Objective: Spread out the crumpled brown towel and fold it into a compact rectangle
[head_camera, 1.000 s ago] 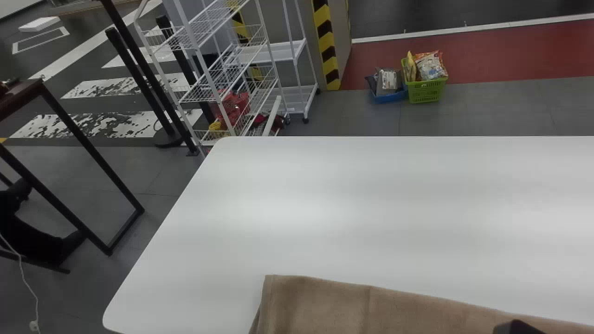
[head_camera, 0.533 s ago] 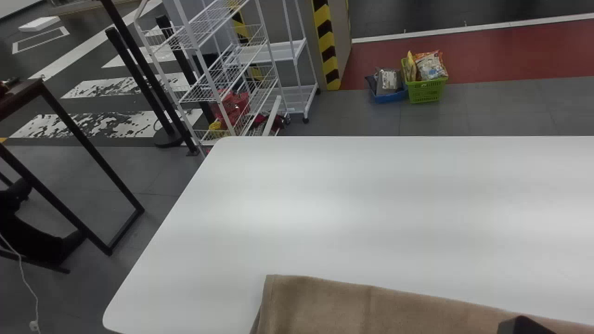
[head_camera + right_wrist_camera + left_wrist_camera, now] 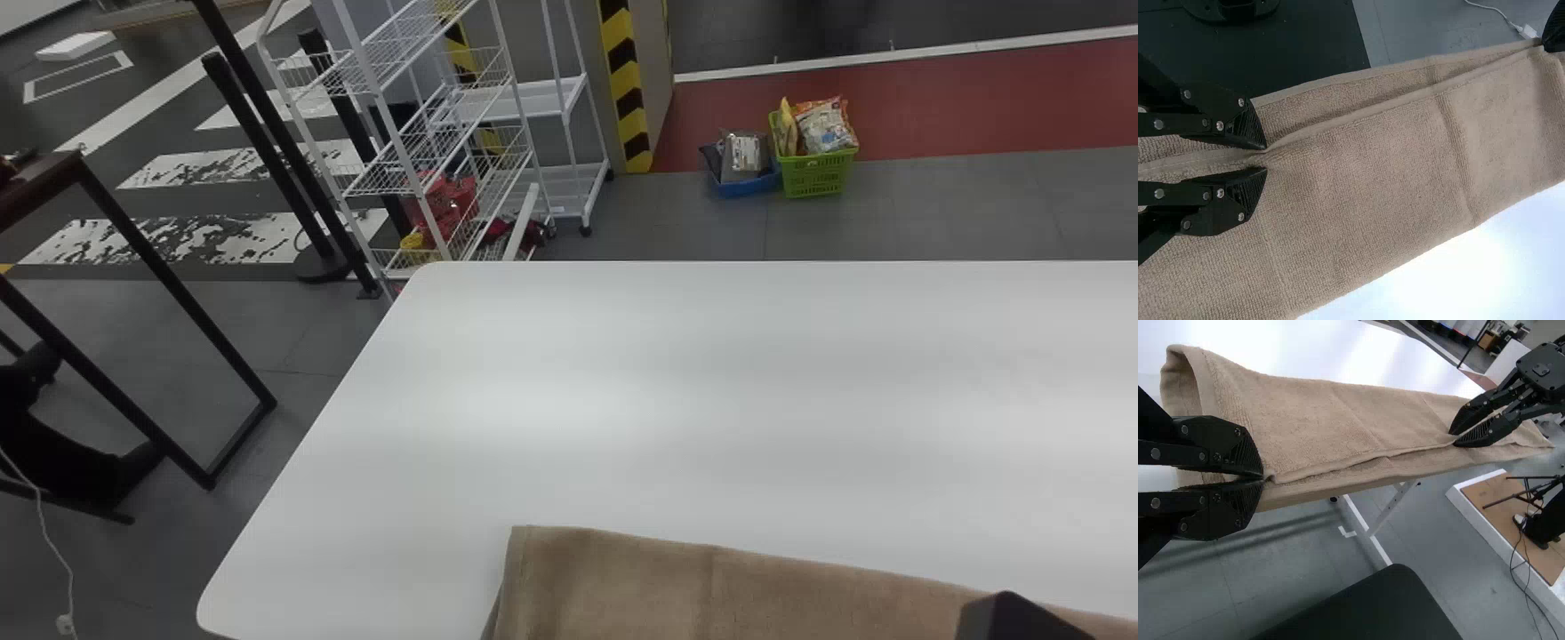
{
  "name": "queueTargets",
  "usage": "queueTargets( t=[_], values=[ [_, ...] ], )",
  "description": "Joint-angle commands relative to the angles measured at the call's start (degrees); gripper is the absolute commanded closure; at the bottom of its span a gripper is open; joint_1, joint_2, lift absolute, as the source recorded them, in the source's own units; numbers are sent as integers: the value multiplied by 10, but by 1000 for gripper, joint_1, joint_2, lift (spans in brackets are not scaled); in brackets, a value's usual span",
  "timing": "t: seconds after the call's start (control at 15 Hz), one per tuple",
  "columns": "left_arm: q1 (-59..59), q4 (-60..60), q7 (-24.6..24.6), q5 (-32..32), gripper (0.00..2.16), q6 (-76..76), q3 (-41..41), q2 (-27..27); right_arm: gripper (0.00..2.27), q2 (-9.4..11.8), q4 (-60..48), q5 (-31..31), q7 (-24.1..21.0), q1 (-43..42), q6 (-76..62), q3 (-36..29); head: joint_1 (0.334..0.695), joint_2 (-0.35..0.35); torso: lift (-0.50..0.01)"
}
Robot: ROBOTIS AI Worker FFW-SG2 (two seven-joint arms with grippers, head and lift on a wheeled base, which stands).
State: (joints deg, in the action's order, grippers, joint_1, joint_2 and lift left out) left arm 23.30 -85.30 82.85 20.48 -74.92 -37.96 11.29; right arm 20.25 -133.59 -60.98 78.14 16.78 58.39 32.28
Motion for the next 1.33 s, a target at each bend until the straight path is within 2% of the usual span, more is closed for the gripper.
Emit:
queueTargets(
  t=[0.0,0.8,1.0,1.27],
  values=[
    [-1,1,0,0,1021,0,0,0,998,0,0,0,2,-4,1,0,695,350,-127],
    [-4,1,-1,2,1021,0,2,0,994,-6,-2,5,2,-4,17,-5,695,350,-127],
    [-4,1,-1,1,1021,0,1,2,890,-8,1,2,2,-4,17,1,695,350,-127],
    [-4,1,0,1,1021,0,1,3,903,-9,0,2,2,-4,19,1,695,350,-127]
  ],
)
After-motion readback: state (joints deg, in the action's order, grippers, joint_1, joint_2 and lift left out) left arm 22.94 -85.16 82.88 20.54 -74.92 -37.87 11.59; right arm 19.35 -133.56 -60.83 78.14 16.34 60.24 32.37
